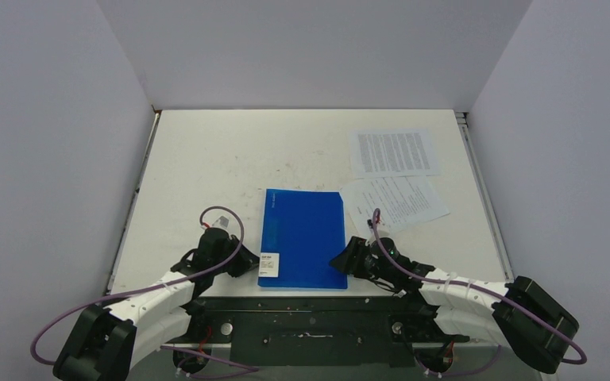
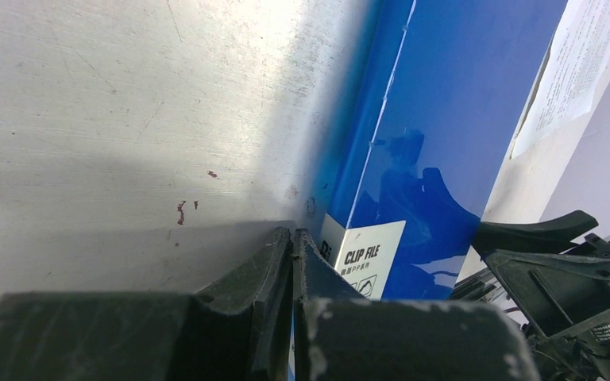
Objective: Put the files into the folder
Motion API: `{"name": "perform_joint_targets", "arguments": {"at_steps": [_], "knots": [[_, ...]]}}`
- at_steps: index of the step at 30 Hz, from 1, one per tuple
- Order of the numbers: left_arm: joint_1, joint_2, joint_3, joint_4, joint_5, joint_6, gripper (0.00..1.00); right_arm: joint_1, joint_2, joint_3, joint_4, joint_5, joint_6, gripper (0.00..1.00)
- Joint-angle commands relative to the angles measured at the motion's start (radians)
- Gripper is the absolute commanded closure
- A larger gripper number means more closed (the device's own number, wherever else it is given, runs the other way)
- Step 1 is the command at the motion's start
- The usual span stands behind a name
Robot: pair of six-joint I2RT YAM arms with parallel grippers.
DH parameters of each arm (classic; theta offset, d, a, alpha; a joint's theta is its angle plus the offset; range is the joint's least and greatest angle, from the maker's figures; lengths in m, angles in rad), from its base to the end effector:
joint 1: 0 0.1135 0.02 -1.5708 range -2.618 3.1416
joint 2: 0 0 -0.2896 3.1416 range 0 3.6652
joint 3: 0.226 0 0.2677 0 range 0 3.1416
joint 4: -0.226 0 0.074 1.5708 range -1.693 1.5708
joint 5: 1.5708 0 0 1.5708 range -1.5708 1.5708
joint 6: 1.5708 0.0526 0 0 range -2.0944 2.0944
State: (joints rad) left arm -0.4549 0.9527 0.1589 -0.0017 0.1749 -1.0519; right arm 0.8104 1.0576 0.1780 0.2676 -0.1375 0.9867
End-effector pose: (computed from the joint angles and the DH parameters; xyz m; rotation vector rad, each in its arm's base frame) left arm 0.1450 -0.0811 0.1157 -0.6631 2.4656 -0.8759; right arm 0.1282 0.1452 0.1306 0.1270 2.4222 1.0899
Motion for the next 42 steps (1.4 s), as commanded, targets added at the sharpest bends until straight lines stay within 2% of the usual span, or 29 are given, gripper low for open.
{"name": "perform_joint_targets", "arguments": {"at_steps": [1, 11, 19, 22, 28, 31, 36, 42], "knots": [[0.002, 0.037, -0.016, -0.164, -0.066, 0.055, 0.99, 0.001, -0.051, -0.033, 0.141, -0.031, 0.053, 0.53], [-0.002, 0.02, -0.005, -0.195, -0.072, 0.056, 1.0, 0.0, -0.167, -0.118, 0.248, -0.013, 0.115, 0.81], [-0.007, -0.005, 0.0, -0.216, -0.075, 0.05, 1.0, 0.0, -0.318, -0.15, 0.235, 0.013, 0.126, 0.86], [-0.012, -0.003, 0.005, -0.216, -0.073, 0.048, 1.0, 0.001, -0.336, -0.15, 0.231, 0.01, 0.124, 0.93], [-0.024, -0.01, 0.016, -0.221, -0.072, 0.042, 1.0, 0.0, -0.307, -0.128, 0.242, -0.018, 0.105, 0.94], [-0.027, -0.016, 0.02, -0.226, -0.071, 0.042, 1.0, 0.0, -0.283, -0.113, 0.241, -0.027, 0.092, 0.85], [-0.032, -0.019, 0.022, -0.217, -0.066, 0.04, 1.0, 0.0, -0.257, -0.097, 0.259, -0.045, 0.089, 0.81], [-0.037, -0.007, 0.02, -0.2, -0.061, 0.038, 1.0, 0.0, -0.253, -0.082, 0.28, -0.054, 0.089, 0.9]]}}
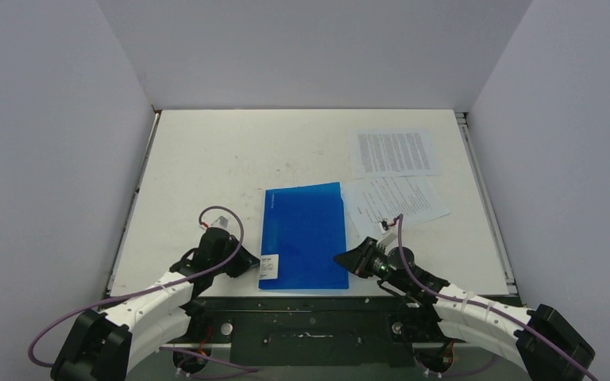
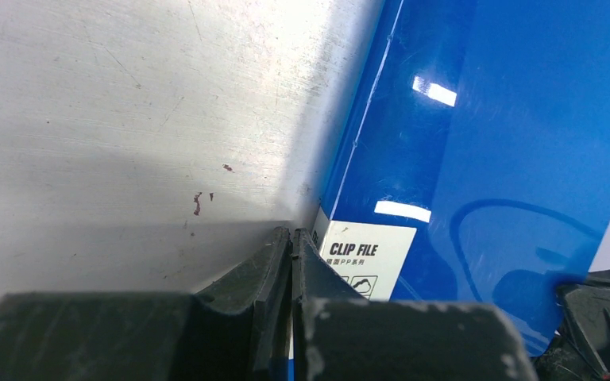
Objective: Put the files into the folder
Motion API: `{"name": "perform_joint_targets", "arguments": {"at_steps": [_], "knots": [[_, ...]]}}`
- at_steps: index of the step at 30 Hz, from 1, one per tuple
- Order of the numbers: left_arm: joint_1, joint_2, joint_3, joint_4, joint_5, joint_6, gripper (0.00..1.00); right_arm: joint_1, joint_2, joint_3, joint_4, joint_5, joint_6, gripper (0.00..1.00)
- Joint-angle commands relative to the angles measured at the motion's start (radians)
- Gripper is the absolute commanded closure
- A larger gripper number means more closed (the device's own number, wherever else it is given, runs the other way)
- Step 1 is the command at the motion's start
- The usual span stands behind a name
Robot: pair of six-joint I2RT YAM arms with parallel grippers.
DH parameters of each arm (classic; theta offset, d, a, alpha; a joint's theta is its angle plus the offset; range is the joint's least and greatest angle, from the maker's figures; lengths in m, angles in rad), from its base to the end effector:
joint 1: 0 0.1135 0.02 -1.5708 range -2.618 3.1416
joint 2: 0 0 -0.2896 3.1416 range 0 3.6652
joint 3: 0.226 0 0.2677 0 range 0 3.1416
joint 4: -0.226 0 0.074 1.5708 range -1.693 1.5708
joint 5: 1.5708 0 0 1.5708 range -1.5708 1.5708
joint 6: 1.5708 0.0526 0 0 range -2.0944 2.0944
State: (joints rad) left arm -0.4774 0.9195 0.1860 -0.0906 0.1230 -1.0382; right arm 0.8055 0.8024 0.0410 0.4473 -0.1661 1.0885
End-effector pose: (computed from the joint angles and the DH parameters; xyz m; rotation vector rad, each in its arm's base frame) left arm 0.1428 -0.0811 0.1211 -0.6500 2.4804 -0.8048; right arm 0.1106 0.1277 0.1463 0.1748 2.1501 1.3746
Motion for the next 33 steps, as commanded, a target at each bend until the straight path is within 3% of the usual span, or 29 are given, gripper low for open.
{"name": "perform_joint_targets", "arguments": {"at_steps": [1, 9, 10, 12, 15, 19, 25, 33], "knots": [[-0.017, 0.027, -0.007, -0.11, -0.009, 0.024, 1.0, 0.006, 0.002, 0.059, 0.099, -0.029, -0.018, 0.94], [-0.015, -0.002, 0.055, -0.207, -0.048, 0.052, 1.0, 0.005, -0.025, 0.139, -0.046, -0.041, -0.121, 0.95], [-0.015, -0.01, 0.078, -0.229, -0.066, 0.061, 0.97, 0.006, -0.027, 0.157, -0.084, -0.041, -0.143, 0.95], [-0.013, -0.028, 0.137, -0.299, -0.104, 0.081, 0.79, 0.006, -0.032, 0.197, -0.157, -0.034, -0.187, 0.95], [-0.012, -0.045, 0.227, -0.361, -0.144, 0.118, 0.62, 0.007, -0.021, 0.267, -0.266, -0.02, -0.251, 0.95], [-0.01, -0.031, 0.356, -0.406, -0.144, 0.168, 0.44, 0.015, 0.021, 0.385, -0.404, 0.008, -0.326, 0.95], [-0.004, 0.042, 0.588, -0.438, -0.049, 0.253, 0.33, 0.084, 0.088, 0.551, -0.597, 0.086, -0.421, 0.95], [-0.003, 0.141, 0.877, -0.468, 0.019, 0.298, 0.27, 0.23, 0.2, 0.766, -0.796, 0.264, -0.488, 0.95]]}}
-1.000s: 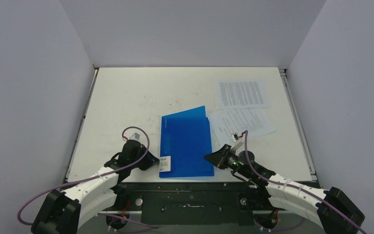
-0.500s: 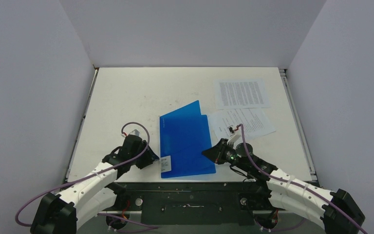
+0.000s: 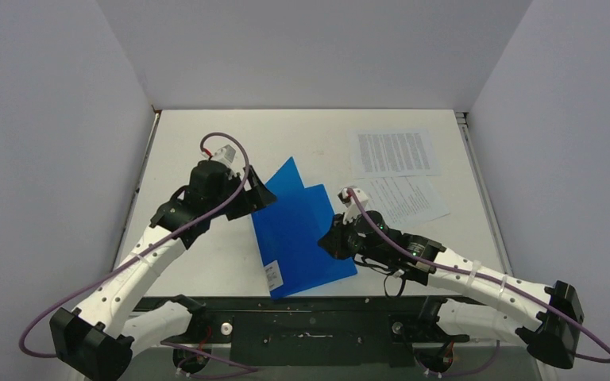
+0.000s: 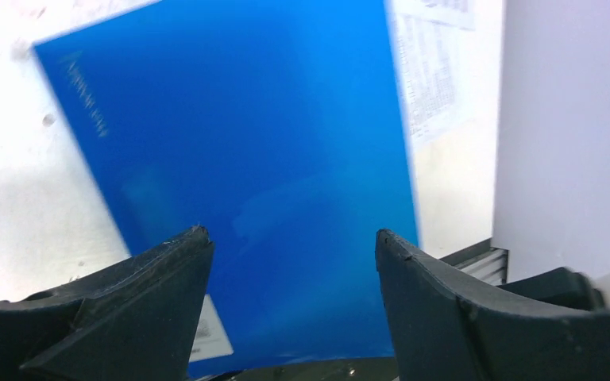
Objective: Put the files into the folder
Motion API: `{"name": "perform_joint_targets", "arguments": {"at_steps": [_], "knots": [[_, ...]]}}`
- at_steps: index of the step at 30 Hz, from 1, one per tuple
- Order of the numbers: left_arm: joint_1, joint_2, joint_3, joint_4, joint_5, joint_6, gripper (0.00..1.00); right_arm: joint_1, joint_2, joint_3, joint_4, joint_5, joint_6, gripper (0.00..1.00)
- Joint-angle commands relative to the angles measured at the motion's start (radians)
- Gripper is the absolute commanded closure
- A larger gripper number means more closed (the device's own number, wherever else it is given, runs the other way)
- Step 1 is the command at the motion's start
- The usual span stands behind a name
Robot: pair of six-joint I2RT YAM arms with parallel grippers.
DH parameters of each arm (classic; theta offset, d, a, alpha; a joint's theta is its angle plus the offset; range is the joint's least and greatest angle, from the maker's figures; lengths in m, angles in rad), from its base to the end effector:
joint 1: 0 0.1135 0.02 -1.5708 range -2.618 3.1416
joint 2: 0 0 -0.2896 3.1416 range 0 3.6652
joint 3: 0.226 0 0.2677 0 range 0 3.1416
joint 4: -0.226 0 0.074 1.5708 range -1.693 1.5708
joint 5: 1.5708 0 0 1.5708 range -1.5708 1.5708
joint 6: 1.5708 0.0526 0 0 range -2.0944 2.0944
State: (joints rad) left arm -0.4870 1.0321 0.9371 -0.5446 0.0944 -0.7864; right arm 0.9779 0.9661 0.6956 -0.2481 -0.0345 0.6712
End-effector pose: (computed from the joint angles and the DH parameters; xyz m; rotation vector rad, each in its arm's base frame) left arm 0.2082 -0.1159 0.3216 -0.2926 2.3104 -0.7839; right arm 0.1285 0.1940 0.2771 -0.3678 2.2316 0.9907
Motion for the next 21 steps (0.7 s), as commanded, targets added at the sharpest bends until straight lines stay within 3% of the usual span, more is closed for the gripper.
{"name": "perform_joint_targets", "arguments": {"at_steps": [1, 12, 21], "knots": [[0.007, 0.039, 0.148, -0.012, 0.053, 0.048, 0.26, 0.072, 0.055, 0.141, -0.117, 0.152, -0.076, 0.95], [0.005, 0.152, 0.259, 0.0, 0.138, 0.053, 0.24, 0.321, 0.269, 0.449, -0.353, 0.482, -0.125, 0.95], [0.006, 0.127, 0.243, -0.068, 0.13, 0.108, 0.25, 0.505, 0.476, 0.684, -0.514, 0.753, -0.122, 0.95]]}}
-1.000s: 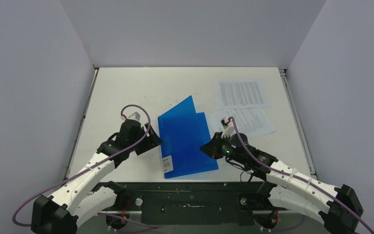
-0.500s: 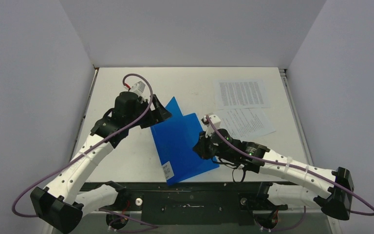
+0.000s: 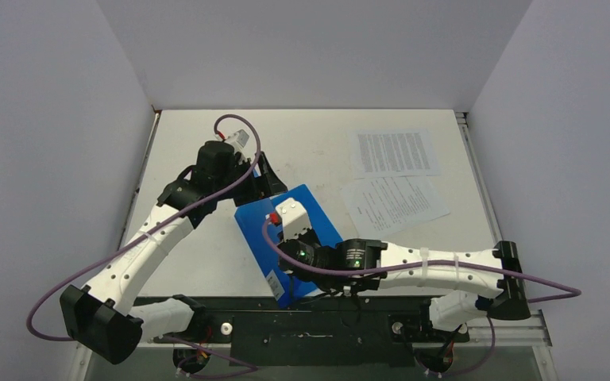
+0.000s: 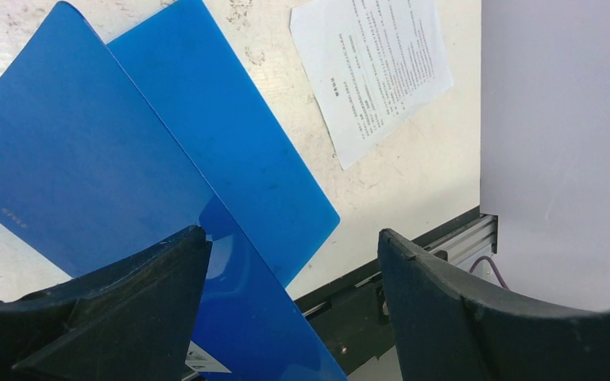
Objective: Put the files into the folder
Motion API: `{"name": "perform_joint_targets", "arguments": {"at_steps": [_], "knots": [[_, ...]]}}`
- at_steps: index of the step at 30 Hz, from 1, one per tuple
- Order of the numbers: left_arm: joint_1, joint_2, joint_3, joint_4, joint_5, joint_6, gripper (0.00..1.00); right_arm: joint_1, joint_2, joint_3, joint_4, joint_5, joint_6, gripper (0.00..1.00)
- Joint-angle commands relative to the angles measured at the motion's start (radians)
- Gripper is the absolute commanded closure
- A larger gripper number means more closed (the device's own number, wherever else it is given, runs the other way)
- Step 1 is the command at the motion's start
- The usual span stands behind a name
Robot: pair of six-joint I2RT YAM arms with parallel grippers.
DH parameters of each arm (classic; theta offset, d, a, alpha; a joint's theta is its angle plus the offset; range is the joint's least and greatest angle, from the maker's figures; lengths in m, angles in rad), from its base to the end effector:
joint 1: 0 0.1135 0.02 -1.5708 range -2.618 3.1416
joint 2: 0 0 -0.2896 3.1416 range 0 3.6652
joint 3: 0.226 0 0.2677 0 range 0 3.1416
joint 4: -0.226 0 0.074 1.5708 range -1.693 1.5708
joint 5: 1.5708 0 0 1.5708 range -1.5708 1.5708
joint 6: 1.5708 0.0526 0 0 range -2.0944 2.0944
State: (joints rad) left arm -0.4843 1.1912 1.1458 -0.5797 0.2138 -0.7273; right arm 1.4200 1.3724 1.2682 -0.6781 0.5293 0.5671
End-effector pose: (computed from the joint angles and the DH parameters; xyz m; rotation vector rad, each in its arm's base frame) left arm 0.2406 -0.1392 0.3572 -0.1553 2.3270 -0.8838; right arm 0.0733 0.3058 0.3458 -0.6995 2.1529 0.4515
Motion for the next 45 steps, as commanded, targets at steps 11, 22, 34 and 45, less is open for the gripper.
{"name": "perform_joint_targets", "arguments": {"at_steps": [11, 22, 34, 45], "knots": [[0.004, -0.116, 0.016, -0.191, -0.037, 0.147, 0.37, 0.162, 0.245, 0.3, -0.173, 0.352, -0.03, 0.95], [0.004, -0.179, -0.019, -0.304, -0.071, 0.193, 0.76, 0.215, 0.361, 0.44, -0.215, 0.445, -0.086, 0.95], [0.008, -0.199, -0.016, -0.32, -0.144, 0.198, 1.0, 0.255, 0.31, 0.409, -0.185, 0.469, -0.082, 0.63], [0.077, -0.193, -0.072, -0.106, -0.089, 0.154, 1.0, 0.262, 0.05, 0.174, -0.119, 0.471, 0.009, 0.14]]}}
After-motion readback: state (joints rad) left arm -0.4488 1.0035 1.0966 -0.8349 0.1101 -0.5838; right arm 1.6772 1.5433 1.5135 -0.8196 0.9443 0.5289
